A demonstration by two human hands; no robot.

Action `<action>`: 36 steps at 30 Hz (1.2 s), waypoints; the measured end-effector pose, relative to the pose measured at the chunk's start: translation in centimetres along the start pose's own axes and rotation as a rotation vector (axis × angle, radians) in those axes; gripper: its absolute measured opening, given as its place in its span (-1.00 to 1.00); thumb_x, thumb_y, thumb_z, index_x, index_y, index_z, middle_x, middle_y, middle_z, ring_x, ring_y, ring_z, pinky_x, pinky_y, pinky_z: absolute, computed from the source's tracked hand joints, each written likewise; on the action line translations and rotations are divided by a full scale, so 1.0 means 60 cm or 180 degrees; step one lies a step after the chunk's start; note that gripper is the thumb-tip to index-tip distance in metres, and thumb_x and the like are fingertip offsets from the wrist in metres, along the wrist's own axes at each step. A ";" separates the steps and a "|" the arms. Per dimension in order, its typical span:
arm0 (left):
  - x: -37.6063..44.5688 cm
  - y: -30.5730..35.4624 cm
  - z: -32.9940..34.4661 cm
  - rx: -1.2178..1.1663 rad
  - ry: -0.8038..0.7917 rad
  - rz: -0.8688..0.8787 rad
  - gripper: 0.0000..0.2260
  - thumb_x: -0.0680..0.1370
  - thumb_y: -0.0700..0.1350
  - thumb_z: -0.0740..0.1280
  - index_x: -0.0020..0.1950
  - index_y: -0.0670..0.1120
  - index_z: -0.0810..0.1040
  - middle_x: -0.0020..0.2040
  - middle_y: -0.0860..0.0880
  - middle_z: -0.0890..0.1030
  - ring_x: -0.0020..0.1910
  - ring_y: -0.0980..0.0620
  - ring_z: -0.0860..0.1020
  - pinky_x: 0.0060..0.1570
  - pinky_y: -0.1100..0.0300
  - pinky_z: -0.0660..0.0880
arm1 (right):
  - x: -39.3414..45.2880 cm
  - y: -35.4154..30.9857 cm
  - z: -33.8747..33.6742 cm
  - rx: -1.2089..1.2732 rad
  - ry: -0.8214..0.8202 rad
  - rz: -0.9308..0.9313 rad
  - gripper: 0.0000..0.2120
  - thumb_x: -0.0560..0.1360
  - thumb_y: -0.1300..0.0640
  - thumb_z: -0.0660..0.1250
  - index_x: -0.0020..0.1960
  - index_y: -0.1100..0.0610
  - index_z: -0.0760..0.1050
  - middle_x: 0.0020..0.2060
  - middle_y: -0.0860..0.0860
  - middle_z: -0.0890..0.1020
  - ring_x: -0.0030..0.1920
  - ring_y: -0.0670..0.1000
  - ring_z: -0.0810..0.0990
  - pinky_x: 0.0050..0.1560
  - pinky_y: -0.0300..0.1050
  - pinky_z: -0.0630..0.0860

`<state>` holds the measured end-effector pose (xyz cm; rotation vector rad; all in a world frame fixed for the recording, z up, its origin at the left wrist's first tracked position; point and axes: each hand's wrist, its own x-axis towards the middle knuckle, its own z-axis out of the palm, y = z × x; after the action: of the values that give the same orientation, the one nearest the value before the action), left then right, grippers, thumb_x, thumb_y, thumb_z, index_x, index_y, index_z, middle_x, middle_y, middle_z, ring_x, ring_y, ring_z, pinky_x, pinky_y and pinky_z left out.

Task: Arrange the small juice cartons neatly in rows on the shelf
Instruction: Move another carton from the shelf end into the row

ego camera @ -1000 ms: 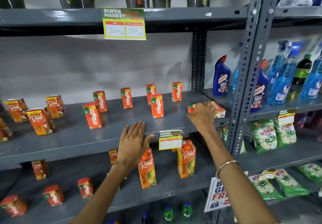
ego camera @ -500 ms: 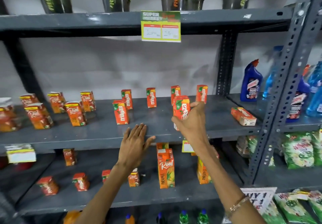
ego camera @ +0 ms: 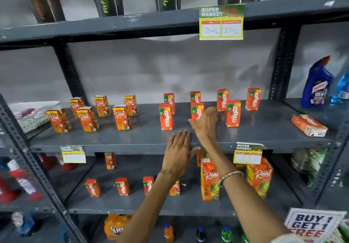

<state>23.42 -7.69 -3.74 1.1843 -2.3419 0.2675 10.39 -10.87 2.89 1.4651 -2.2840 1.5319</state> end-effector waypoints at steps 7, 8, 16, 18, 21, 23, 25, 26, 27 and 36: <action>0.000 0.002 0.006 0.0009 0.0056 0.0126 -0.35 0.67 0.28 -0.01 0.57 -0.16 0.25 0.56 -0.13 0.35 0.58 -0.10 0.24 0.59 -0.08 0.02 | -0.042 0.019 -0.051 0.0420 0.0125 -0.0018 -0.25 0.28 -0.16 0.57 0.24 0.19 0.31 0.13 0.11 0.43 0.16 0.07 0.48 0.14 -0.04 0.52; -0.004 -0.001 0.005 0.0052 0.0076 0.0102 -0.34 0.66 0.29 -0.03 0.57 -0.15 0.25 0.57 -0.13 0.34 0.58 -0.10 0.23 0.60 -0.10 0.00 | -0.056 0.025 -0.068 0.0551 0.0226 -0.0137 -0.32 0.30 -0.15 0.56 0.20 0.16 0.32 0.09 0.07 0.43 0.11 0.02 0.48 0.06 -0.12 0.52; 0.012 0.127 0.021 -0.0168 0.0021 0.0431 -0.26 0.64 0.31 -0.22 0.52 -0.15 0.36 0.53 -0.11 0.41 0.54 -0.11 0.31 0.56 -0.21 0.11 | -0.027 0.189 -0.284 -0.1157 0.0148 -0.0093 -0.75 0.49 0.01 0.39 0.05 0.16 0.50 0.03 0.19 0.60 0.16 0.26 0.50 0.05 0.07 0.46; 0.030 0.179 0.031 -0.0238 -0.0016 0.0456 -0.28 0.64 0.32 -0.19 0.53 -0.14 0.36 0.53 -0.10 0.42 0.55 -0.09 0.31 0.56 -0.19 0.12 | 0.009 0.219 -0.320 -0.1519 0.0295 -0.0015 -0.77 0.50 0.04 0.36 0.05 0.17 0.55 0.06 0.22 0.60 0.18 0.29 0.49 0.09 0.10 0.45; 0.060 0.257 0.047 -0.0301 -0.0053 0.0434 -0.27 0.63 0.33 -0.17 0.50 -0.14 0.40 0.49 -0.10 0.46 0.53 -0.09 0.35 0.55 -0.17 0.14 | 0.063 0.250 -0.358 -0.1991 0.0451 0.0203 -0.73 0.50 0.09 0.37 0.14 0.20 0.55 0.19 0.26 0.48 0.22 0.32 0.41 0.16 0.16 0.42; 0.079 0.296 0.052 -0.0341 -0.0074 0.0405 -0.25 0.61 0.34 -0.19 0.49 -0.14 0.41 0.48 -0.11 0.48 0.51 -0.10 0.37 0.53 -0.16 0.15 | 0.095 0.267 -0.371 -0.2323 0.0189 0.0578 -0.61 0.49 0.14 0.37 0.29 0.23 0.46 0.31 0.29 0.37 0.33 0.34 0.32 0.25 0.19 0.38; 0.092 0.325 0.055 -0.0267 -0.0070 0.0336 -0.23 0.59 0.34 -0.21 0.50 -0.15 0.38 0.49 -0.11 0.46 0.52 -0.11 0.35 0.54 -0.15 0.13 | 0.125 0.289 -0.383 -0.2319 -0.0232 0.0992 -0.49 0.51 0.17 0.32 0.40 0.26 0.30 0.40 0.32 0.31 0.42 0.35 0.25 0.33 0.20 0.33; 0.096 0.333 0.056 -0.0234 -0.0076 0.0282 -0.23 0.59 0.34 -0.21 0.52 -0.15 0.34 0.52 -0.11 0.42 0.54 -0.11 0.31 0.55 -0.14 0.09 | 0.135 0.299 -0.386 -0.2234 -0.0407 0.1132 -0.47 0.52 0.16 0.30 0.43 0.26 0.24 0.41 0.32 0.33 0.43 0.34 0.27 0.33 0.20 0.34; 0.098 0.339 0.057 -0.0231 -0.0124 0.0229 -0.24 0.60 0.33 -0.21 0.55 -0.15 0.29 0.55 -0.10 0.37 0.57 -0.10 0.25 0.57 -0.13 0.02 | 0.144 0.307 -0.387 -0.2130 -0.0512 0.1213 -0.47 0.53 0.15 0.29 0.43 0.26 0.22 0.40 0.31 0.37 0.42 0.34 0.32 0.31 0.20 0.38; 0.097 0.344 0.069 -0.0201 -0.0161 0.0075 -0.23 0.59 0.35 -0.22 0.60 -0.11 0.20 0.61 -0.08 0.26 0.61 -0.06 0.15 0.59 -0.07 0.02 | 0.136 0.358 -0.375 -0.0846 -0.0177 0.0704 -0.50 0.43 0.23 0.38 0.31 0.34 0.31 0.25 0.30 0.49 0.30 0.34 0.47 0.17 0.08 0.47</action>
<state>2.68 -0.92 -3.30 1.1466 -2.3908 0.1724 -19.23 1.72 3.18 1.2382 -2.6345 1.1797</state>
